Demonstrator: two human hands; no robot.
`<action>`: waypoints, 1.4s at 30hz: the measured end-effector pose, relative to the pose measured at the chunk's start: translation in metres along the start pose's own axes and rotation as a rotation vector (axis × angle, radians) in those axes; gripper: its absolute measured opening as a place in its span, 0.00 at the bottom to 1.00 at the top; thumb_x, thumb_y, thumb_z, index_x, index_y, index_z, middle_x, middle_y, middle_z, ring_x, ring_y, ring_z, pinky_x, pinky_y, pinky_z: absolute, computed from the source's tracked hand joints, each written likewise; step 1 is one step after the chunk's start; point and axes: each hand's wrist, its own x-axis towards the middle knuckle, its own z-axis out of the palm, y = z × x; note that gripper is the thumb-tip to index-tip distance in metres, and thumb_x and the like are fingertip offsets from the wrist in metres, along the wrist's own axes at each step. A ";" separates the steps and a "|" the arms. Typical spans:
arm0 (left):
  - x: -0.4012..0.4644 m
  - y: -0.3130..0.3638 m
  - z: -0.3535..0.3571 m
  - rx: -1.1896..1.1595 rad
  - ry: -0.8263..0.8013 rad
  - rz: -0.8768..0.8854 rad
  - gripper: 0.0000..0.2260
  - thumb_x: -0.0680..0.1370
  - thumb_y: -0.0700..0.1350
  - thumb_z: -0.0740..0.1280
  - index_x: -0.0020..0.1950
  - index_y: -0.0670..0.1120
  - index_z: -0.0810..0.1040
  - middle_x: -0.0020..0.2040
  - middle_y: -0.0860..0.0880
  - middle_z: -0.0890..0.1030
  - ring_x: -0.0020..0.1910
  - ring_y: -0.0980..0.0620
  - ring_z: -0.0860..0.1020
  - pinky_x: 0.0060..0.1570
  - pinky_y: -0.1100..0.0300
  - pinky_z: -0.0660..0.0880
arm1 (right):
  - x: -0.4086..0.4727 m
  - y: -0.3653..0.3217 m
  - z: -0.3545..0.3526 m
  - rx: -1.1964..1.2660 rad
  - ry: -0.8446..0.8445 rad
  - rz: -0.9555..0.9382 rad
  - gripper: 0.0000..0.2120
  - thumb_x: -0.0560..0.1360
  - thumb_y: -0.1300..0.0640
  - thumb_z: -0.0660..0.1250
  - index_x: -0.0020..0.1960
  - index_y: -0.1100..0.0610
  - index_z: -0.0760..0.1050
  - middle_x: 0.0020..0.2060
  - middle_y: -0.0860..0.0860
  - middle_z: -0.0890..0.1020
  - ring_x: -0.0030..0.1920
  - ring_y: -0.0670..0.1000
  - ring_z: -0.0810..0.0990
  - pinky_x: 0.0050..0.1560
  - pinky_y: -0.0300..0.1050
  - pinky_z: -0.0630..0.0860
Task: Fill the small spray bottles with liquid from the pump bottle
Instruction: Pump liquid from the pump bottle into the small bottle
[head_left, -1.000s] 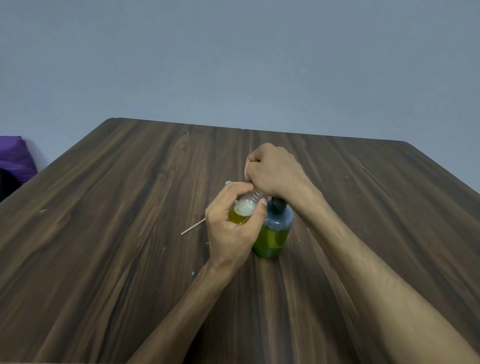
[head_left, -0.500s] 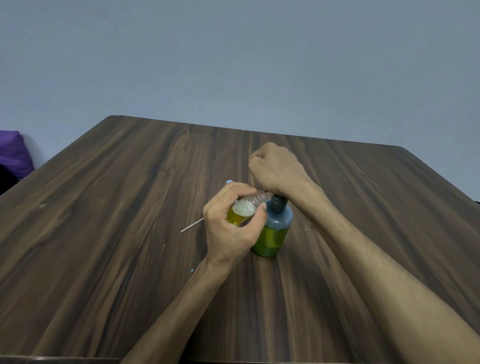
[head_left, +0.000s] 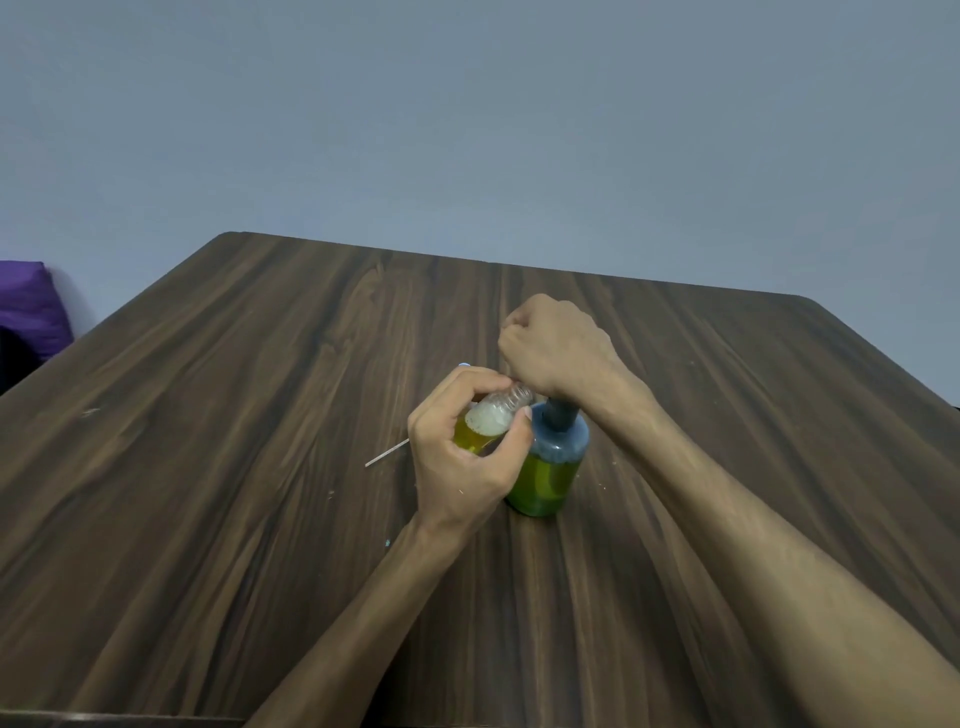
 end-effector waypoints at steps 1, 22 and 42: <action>0.000 0.000 0.000 -0.001 -0.002 0.001 0.06 0.73 0.40 0.73 0.46 0.37 0.82 0.43 0.48 0.82 0.42 0.52 0.81 0.45 0.64 0.73 | 0.000 0.000 -0.001 0.004 0.011 -0.003 0.14 0.71 0.62 0.57 0.28 0.55 0.61 0.26 0.48 0.68 0.31 0.52 0.64 0.32 0.47 0.61; 0.000 0.000 0.001 -0.016 0.004 -0.005 0.07 0.73 0.41 0.73 0.47 0.37 0.82 0.43 0.48 0.82 0.41 0.51 0.81 0.44 0.64 0.73 | 0.005 0.001 0.001 -0.019 -0.004 -0.011 0.14 0.72 0.61 0.57 0.28 0.54 0.62 0.27 0.48 0.70 0.30 0.51 0.65 0.32 0.47 0.62; 0.000 0.002 0.001 -0.038 -0.013 0.003 0.08 0.75 0.40 0.73 0.49 0.36 0.82 0.46 0.47 0.83 0.45 0.50 0.83 0.45 0.62 0.76 | 0.006 0.009 -0.001 0.108 0.041 0.011 0.17 0.62 0.57 0.54 0.39 0.63 0.80 0.33 0.56 0.85 0.39 0.62 0.83 0.42 0.57 0.84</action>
